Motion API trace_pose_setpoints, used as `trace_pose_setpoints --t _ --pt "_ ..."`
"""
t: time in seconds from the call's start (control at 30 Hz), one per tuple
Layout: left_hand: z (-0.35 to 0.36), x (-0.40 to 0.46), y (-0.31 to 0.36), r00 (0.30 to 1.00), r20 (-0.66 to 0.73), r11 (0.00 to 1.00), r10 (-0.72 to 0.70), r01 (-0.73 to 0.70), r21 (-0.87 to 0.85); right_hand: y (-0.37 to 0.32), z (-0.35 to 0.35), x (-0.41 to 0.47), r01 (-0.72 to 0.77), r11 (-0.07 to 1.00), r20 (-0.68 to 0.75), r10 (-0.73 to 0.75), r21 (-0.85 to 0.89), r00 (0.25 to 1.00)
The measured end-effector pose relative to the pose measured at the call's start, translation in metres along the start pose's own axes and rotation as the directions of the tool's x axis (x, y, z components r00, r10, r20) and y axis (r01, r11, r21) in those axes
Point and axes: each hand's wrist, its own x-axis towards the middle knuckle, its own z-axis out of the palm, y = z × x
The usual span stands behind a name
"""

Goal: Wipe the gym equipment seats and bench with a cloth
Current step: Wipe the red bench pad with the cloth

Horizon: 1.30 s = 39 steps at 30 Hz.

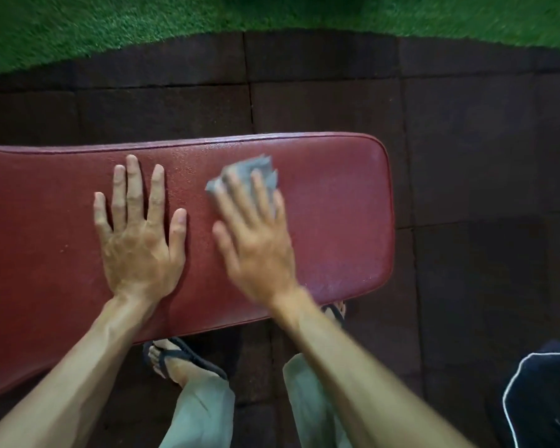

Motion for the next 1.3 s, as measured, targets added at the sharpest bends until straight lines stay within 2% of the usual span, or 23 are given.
trace_pose_setpoints --t 0.07,0.1,0.13,0.2,0.27,0.33,0.37,0.43,0.5,0.53,0.57,0.6,0.67,0.77,0.83,0.9,0.97,1.03,1.1,1.13,1.2,1.27,1.3 --pt "-0.001 0.001 -0.001 1.0 0.005 1.0 -0.002 0.002 -0.002 0.003 -0.003 -0.063 0.144 0.99 0.105 -0.142 -0.011 0.984" --pt "-0.001 0.001 -0.001 1.0 0.012 1.0 -0.008 0.008 0.002 0.02 -0.009 -0.091 0.15 0.988 0.131 -0.143 -0.046 0.981" --pt "0.0 0.001 -0.001 1.0 0.019 1.0 -0.014 0.014 0.007 0.046 -0.018 -0.11 0.092 0.992 0.137 -0.08 -0.085 0.987" --pt "0.001 0.001 0.0 1.0 0.023 1.0 -0.015 0.014 0.022 0.103 -0.035 -0.109 -0.172 0.978 0.057 0.18 -0.119 0.982" --pt "0.002 0.002 0.001 0.999 0.029 0.999 -0.015 0.014 0.041 0.138 -0.042 -0.06 -0.391 0.917 -0.074 0.385 -0.079 0.92" --pt "0.002 0.001 0.001 0.999 0.035 0.999 -0.012 0.011 0.038 0.132 -0.039 0.007 -0.45 0.892 -0.192 0.435 -0.04 0.88" --pt "0.003 0.0 0.001 1.0 0.027 0.999 -0.012 0.011 0.039 0.113 -0.03 0.034 -0.425 0.905 -0.222 0.408 -0.032 0.886" --pt "0.003 0.0 0.001 1.0 0.013 0.999 -0.015 0.015 0.034 0.055 -0.012 0.049 -0.23 0.972 -0.166 0.22 -0.047 0.961" --pt "0.001 0.001 0.0 1.0 0.005 1.0 -0.01 0.01 0.003 0.004 -0.004 0.0 0.039 0.999 0.023 -0.039 -0.015 0.999" --pt "0.001 0.001 0.0 1.0 0.0 1.0 -0.009 0.009 -0.013 -0.003 -0.004 -0.039 0.119 0.993 0.111 -0.118 0.001 0.987" --pt "0.001 0.001 0.0 1.0 -0.003 1.0 -0.011 0.011 -0.017 0.005 -0.005 -0.077 0.139 0.99 0.155 -0.136 -0.004 0.979" --pt "0.001 0.001 0.0 1.0 -0.002 1.0 -0.016 0.016 -0.014 0.023 -0.011 -0.108 0.102 0.994 0.166 -0.096 -0.026 0.981" --pt "0.003 0.0 0.001 1.0 0.0 1.0 -0.017 0.017 0.0 0.079 -0.029 -0.129 -0.087 0.992 0.109 0.096 -0.087 0.989" --pt "0.004 0.002 0.0 1.0 0.013 0.999 -0.016 0.016 0.029 0.136 -0.043 -0.058 -0.428 0.903 -0.08 0.424 -0.036 0.902" --pt "0.003 0.001 0.0 1.0 0.019 0.999 -0.016 0.016 0.037 0.125 -0.038 0.013 -0.492 0.87 -0.18 0.484 -0.002 0.856" --pt "0.004 0.0 0.0 1.0 0.009 0.999 -0.015 0.015 0.047 0.079 -0.016 0.05 -0.375 0.927 -0.194 0.363 -0.03 0.912" --pt "0.003 0.0 0.0 1.0 0.003 0.999 -0.015 0.015 0.038 0.02 -0.001 0.032 -0.126 0.99 -0.084 0.12 -0.063 0.989" --pt "0.002 0.0 0.0 1.0 -0.002 1.0 -0.008 0.008 0.026 -0.006 0.0 -0.028 0.091 0.996 0.083 -0.089 -0.017 0.993" --pt "0.002 0.0 -0.001 1.0 -0.002 1.0 -0.013 0.013 0.02 0.015 -0.009 -0.089 0.156 0.986 0.162 -0.146 -0.052 0.976" --pt "0.003 0.0 -0.001 1.0 0.0 1.0 -0.015 0.015 0.013 0.036 -0.018 -0.107 0.103 0.99 0.167 -0.085 -0.1 0.982" --pt "0.003 0.0 -0.001 1.0 -0.001 1.0 -0.015 0.015 0.017 0.084 -0.032 -0.104 -0.14 0.98 0.123 0.157 -0.142 0.98" --pt "0.004 0.001 -0.001 1.0 0.007 1.0 -0.012 0.011 0.029 0.106 -0.039 -0.06 -0.368 0.925 0.038 0.373 -0.094 0.927" --pt "0.004 0.001 -0.001 1.0 0.01 0.999 -0.013 0.012 0.03 0.105 -0.038 -0.029 -0.416 0.907 -0.024 0.416 -0.064 0.909"
